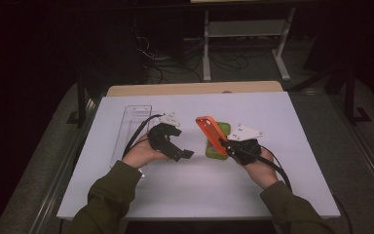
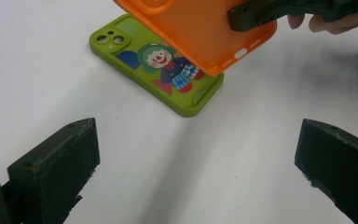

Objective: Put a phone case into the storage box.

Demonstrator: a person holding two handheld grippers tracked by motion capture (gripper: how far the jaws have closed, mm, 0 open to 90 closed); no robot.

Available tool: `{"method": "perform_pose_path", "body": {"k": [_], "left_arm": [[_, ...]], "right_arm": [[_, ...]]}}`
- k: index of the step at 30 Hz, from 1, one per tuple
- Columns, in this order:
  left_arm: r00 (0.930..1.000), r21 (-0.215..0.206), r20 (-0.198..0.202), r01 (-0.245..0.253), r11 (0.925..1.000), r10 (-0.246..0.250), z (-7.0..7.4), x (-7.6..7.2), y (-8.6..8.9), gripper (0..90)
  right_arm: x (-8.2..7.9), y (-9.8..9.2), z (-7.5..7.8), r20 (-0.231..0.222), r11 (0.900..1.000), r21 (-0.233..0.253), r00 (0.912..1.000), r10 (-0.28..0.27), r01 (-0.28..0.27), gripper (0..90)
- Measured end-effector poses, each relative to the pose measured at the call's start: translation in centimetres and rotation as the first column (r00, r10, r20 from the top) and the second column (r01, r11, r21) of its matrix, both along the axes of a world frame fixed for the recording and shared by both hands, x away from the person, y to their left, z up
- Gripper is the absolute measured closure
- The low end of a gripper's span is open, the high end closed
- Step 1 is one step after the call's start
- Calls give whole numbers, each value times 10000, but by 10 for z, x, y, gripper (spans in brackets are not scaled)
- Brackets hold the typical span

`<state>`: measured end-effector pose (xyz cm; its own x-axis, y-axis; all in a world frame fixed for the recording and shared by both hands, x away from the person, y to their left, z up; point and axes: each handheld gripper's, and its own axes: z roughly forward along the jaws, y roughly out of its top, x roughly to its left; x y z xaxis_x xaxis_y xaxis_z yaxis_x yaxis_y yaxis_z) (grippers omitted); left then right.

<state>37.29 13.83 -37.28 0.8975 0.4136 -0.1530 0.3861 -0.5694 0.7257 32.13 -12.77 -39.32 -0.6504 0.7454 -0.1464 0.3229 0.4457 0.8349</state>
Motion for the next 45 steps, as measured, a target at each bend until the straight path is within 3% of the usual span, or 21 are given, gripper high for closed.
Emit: {"method": "perform_pose_path", "body": {"k": [6,7,9,12,14,19,24,28,33,38,45], "left_arm": [[9999,-115,-27,-118,9999,117,1,1,1,0],[9999,-170,-43,-160,9997,159,1,1,1,0],[9997,-226,-25,-224,9995,224,1,2,1,0],[9993,-323,36,-360,9988,362,3,3,3,0],[9990,-487,33,-452,9978,455,4,4,4,0],[9965,-912,-4,-831,9924,834,7,5,4,0],[9903,-1557,-26,-1373,9782,1386,10,5,2,0],[9865,-1745,-1,-1611,9714,1636,11,7,-1,0],[9806,-1971,-96,-1939,9610,1959,11,8,-6,0],[9800,-2170,-204,-1976,9560,1980,11,10,-13,0],[9824,-2169,-221,-1857,9584,1853,9,13,-23,0]], "right_arm": [[2,-3,0,-686,9954,919,9975,-190,252,810],[2,-2,0,-912,9905,1313,9954,-286,405,810],[2,-4,-1,-1138,9850,1637,9928,-367,552,811],[3,-5,-2,-1262,9708,2229,9901,-615,887,811],[2,-5,-3,-1231,9663,2360,9895,-753,1029,811],[2,-2,-5,-1101,9678,2281,9904,-833,1068,811],[0,3,-6,-1044,9719,2080,9905,-898,1101,811],[-1,7,-6,-841,9779,1852,9931,-822,966,810],[-3,14,-5,-739,9779,1867,9939,-817,943,810],[-7,19,-3,-725,9775,1918,9945,-750,877,811],[-9,23,-1,-582,9767,2009,9961,-656,760,811]]}}
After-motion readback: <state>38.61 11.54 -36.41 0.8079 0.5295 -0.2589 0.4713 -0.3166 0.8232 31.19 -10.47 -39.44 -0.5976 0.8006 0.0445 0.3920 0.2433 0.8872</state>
